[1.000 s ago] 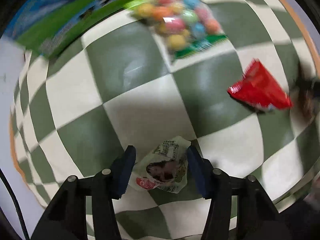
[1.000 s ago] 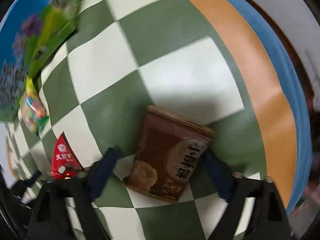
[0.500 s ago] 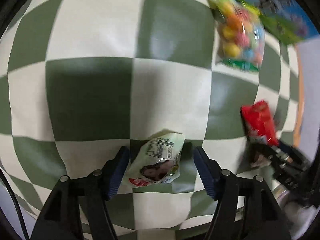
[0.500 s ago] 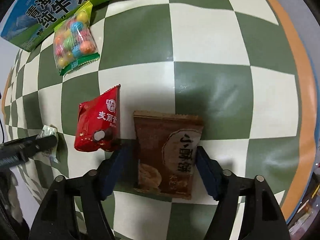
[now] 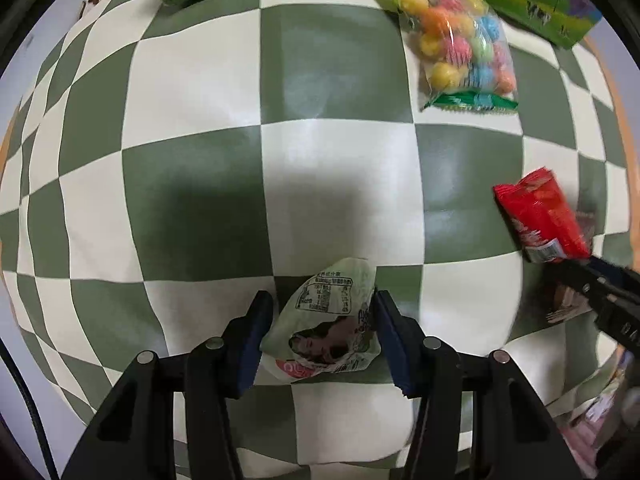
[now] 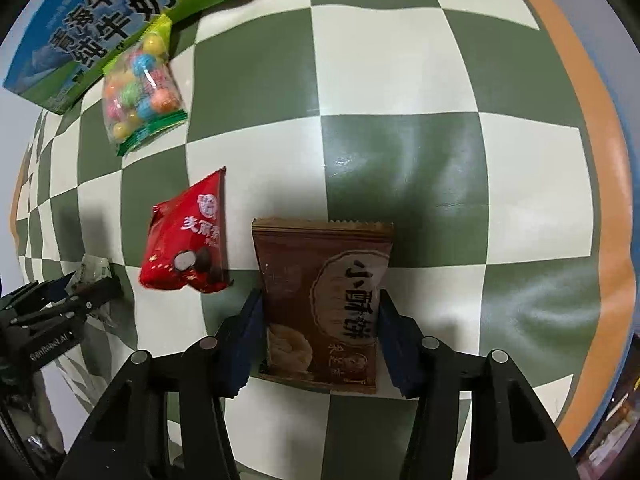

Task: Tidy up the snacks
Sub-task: 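Carry both packs into the box and open both tools to release them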

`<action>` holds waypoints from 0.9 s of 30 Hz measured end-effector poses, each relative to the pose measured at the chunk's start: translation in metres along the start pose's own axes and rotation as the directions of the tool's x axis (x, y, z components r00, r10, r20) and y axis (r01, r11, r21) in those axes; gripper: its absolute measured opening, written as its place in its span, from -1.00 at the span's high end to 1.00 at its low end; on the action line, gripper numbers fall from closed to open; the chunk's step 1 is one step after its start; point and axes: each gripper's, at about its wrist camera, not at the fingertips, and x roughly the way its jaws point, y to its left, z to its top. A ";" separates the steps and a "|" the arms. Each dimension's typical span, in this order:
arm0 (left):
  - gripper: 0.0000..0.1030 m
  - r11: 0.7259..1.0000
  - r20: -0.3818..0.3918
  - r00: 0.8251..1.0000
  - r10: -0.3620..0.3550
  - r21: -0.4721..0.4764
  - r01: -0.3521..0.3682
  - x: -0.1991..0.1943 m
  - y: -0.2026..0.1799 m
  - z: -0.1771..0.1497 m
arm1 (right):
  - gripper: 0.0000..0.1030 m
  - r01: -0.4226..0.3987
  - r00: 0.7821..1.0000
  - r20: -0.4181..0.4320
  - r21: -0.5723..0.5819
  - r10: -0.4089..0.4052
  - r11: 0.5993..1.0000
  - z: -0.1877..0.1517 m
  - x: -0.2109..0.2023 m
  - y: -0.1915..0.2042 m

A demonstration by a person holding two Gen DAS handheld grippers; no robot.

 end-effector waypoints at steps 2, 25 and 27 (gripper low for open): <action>0.04 0.999 0.006 0.999 -0.040 -0.028 0.040 -0.011 0.000 0.000 | -0.10 -0.023 1.000 0.012 0.010 0.023 1.000 -0.002 -0.001 0.008; 0.03 0.972 0.292 0.932 -0.216 -0.029 0.234 -0.198 0.037 0.201 | -0.10 -0.086 0.922 0.358 -0.189 0.151 0.978 0.190 -0.214 0.116; 0.03 0.974 0.248 0.948 -0.200 -0.056 0.220 -0.184 0.046 0.225 | -0.10 -0.050 0.939 0.327 -0.187 0.110 0.981 0.218 -0.198 0.125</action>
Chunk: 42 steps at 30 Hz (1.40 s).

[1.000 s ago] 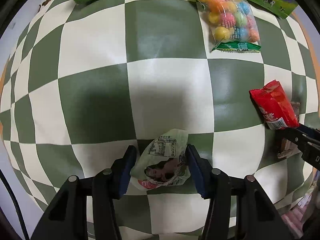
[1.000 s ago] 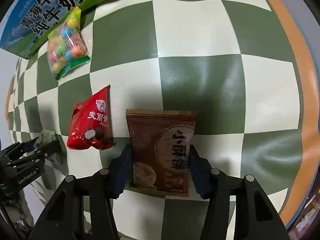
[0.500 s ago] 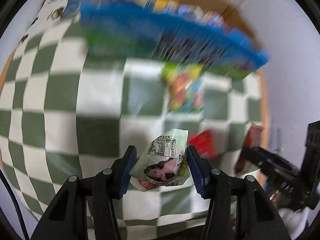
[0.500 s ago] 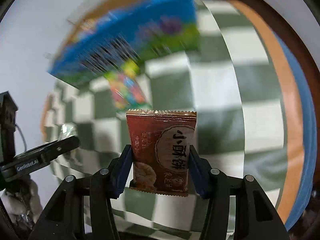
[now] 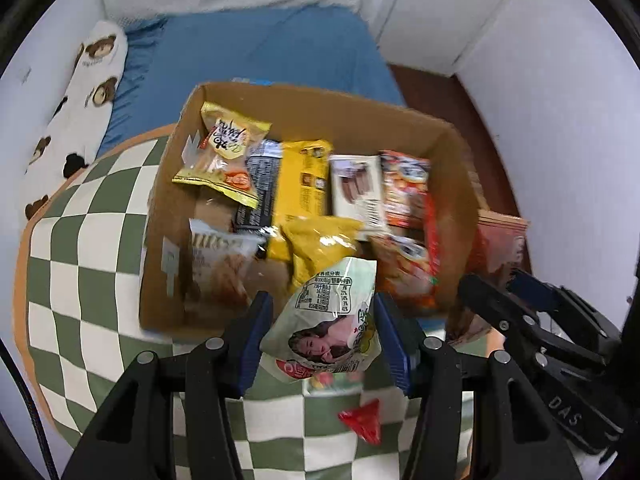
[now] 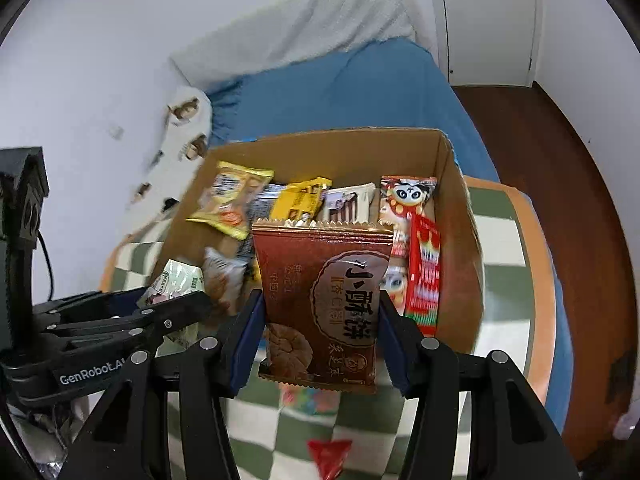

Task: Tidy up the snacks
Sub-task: 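Carry both packs into the box and open both tools to release them, then grasp the clear candy-ball bag with the left tool while the right tool grasps the small red pack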

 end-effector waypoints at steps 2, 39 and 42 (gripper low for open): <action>0.03 1.000 -0.047 0.999 0.020 -0.016 -0.020 0.022 0.009 0.015 | -0.10 0.026 0.999 -0.039 -0.001 -0.026 1.000 0.012 0.021 -0.002; -0.42 0.987 0.065 0.985 0.158 -0.021 -0.157 0.030 0.017 0.008 | -0.82 0.133 0.984 -0.128 0.038 -0.127 0.990 -0.002 0.058 -0.028; -0.42 0.984 0.117 0.977 0.176 -0.006 -0.176 0.016 0.012 0.001 | -0.82 0.137 0.987 -0.089 0.038 -0.134 0.990 -0.006 0.042 -0.026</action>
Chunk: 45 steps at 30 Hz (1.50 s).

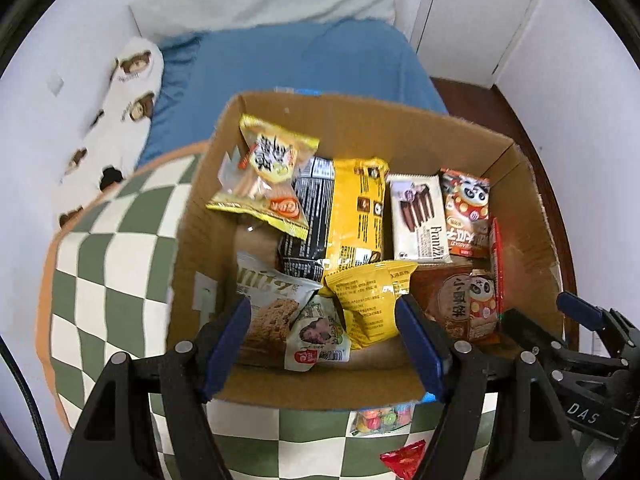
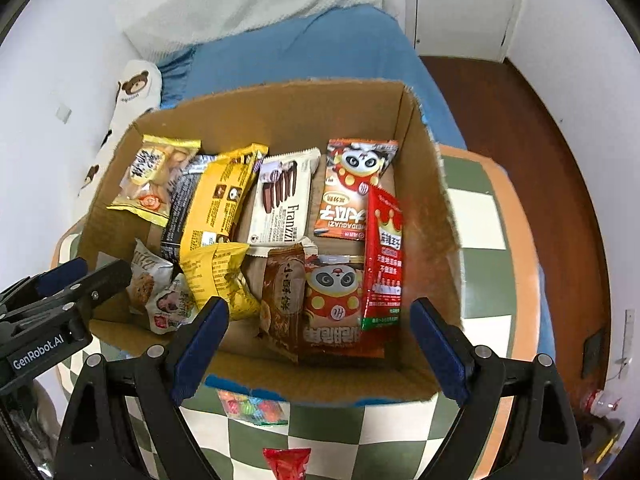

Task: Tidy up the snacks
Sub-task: 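Grasp the clear candy-ball bag with the left tool while the right tool grasps the small red pack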

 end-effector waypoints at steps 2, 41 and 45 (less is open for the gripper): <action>-0.42 1.000 0.029 1.000 0.007 0.003 -0.007 -0.010 -0.001 -0.004 | -0.82 0.001 1.000 0.029 0.000 -0.001 1.000 -0.003 -0.011 0.000; -0.42 1.000 -0.118 0.993 0.009 -0.009 -0.010 0.020 -0.008 -0.129 | -0.82 -0.226 0.956 -0.121 0.269 0.266 0.936 -0.164 0.026 -0.023; -0.42 1.000 -0.191 0.981 0.011 -0.005 -0.012 0.047 -0.012 -0.135 | -0.66 -0.280 0.903 -0.188 0.427 0.387 0.860 -0.198 0.070 -0.036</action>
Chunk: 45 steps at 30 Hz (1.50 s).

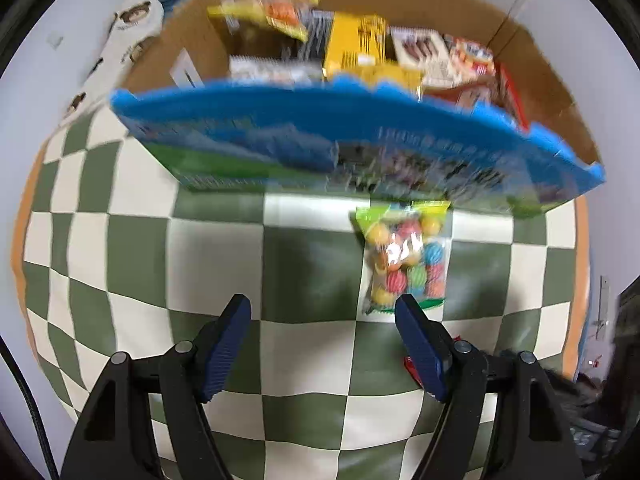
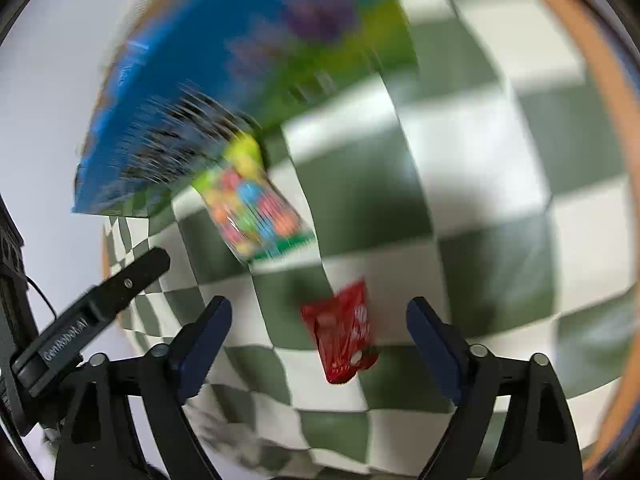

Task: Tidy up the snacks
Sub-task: 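Grasp the clear candy-ball bag with the left tool while the right tool grasps the small red pack, then carry both packs over the cardboard box with both tools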

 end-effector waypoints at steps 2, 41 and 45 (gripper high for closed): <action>-0.42 1.000 -0.024 1.000 -0.001 0.007 0.001 0.008 -0.003 -0.001 | -0.60 -0.043 0.998 -0.036 0.066 0.045 0.997 -0.007 0.018 -0.015; -0.09 0.993 -0.253 0.960 -0.118 -0.055 0.108 0.087 0.007 -0.111 | 0.15 0.177 0.977 -0.072 -0.235 -0.198 0.956 -0.049 0.065 0.018; -0.18 0.990 -0.249 0.960 -0.130 -0.084 0.112 0.095 0.006 -0.109 | 0.01 0.157 0.978 -0.106 -0.198 -0.181 0.968 -0.047 0.071 0.012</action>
